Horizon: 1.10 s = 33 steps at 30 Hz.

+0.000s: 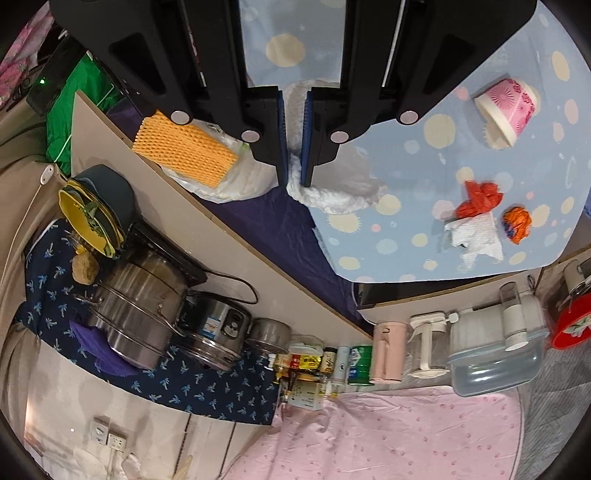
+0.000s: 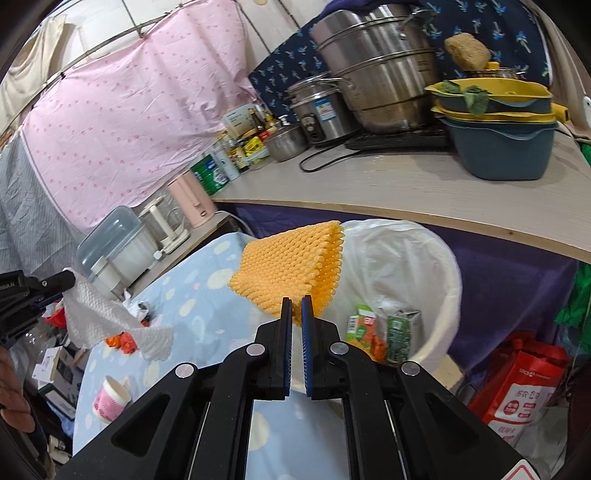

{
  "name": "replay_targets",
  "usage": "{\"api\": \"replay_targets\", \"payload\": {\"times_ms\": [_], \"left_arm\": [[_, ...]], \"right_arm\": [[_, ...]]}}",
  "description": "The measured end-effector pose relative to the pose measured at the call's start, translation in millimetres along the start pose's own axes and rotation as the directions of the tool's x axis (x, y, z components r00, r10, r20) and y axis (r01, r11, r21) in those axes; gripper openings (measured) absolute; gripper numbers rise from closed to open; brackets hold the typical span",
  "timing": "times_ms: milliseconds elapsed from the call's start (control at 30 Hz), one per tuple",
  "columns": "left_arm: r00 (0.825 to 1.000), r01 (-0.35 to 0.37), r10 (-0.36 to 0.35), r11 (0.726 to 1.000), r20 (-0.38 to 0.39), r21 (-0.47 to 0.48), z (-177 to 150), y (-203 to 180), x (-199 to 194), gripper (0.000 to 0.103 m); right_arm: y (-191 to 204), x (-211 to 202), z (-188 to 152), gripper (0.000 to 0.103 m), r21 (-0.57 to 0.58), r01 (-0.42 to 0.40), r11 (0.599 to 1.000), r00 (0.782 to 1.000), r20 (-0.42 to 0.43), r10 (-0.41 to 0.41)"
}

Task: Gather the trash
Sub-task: 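Carry the tissue and foam net over the white trash bag, then open both grippers to drop the tissue and foam net into the bag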

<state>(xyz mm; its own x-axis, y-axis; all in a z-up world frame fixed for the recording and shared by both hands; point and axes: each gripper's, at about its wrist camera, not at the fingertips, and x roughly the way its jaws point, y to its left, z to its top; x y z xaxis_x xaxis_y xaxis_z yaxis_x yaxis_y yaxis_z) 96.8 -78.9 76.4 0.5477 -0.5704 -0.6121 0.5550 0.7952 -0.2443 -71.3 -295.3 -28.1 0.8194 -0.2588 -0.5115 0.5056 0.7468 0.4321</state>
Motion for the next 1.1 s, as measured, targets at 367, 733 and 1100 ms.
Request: {"api": "replay_targets", "payload": {"times_ms": [367, 733, 1100], "left_arm": [[0.994, 0.095, -0.088, 0.991, -0.072, 0.100, -10, -74, 53, 0.007], [0.988, 0.101, -0.083, 0.986, -0.133, 0.135, -24, -102, 93, 0.007], [0.982, 0.097, -0.073, 0.986, -0.173, 0.133, -34, -106, 109, 0.017]], "right_arm": [[-50, 2, 1, 0.005, 0.066, 0.057, 0.996, 0.998, -0.012, -0.056], [-71, 7, -3, 0.005, 0.109, 0.071, 0.992, 0.997, -0.027, -0.068], [-72, 16, -4, 0.008, 0.120, 0.073, 0.990, 0.996, -0.050, -0.067]]}}
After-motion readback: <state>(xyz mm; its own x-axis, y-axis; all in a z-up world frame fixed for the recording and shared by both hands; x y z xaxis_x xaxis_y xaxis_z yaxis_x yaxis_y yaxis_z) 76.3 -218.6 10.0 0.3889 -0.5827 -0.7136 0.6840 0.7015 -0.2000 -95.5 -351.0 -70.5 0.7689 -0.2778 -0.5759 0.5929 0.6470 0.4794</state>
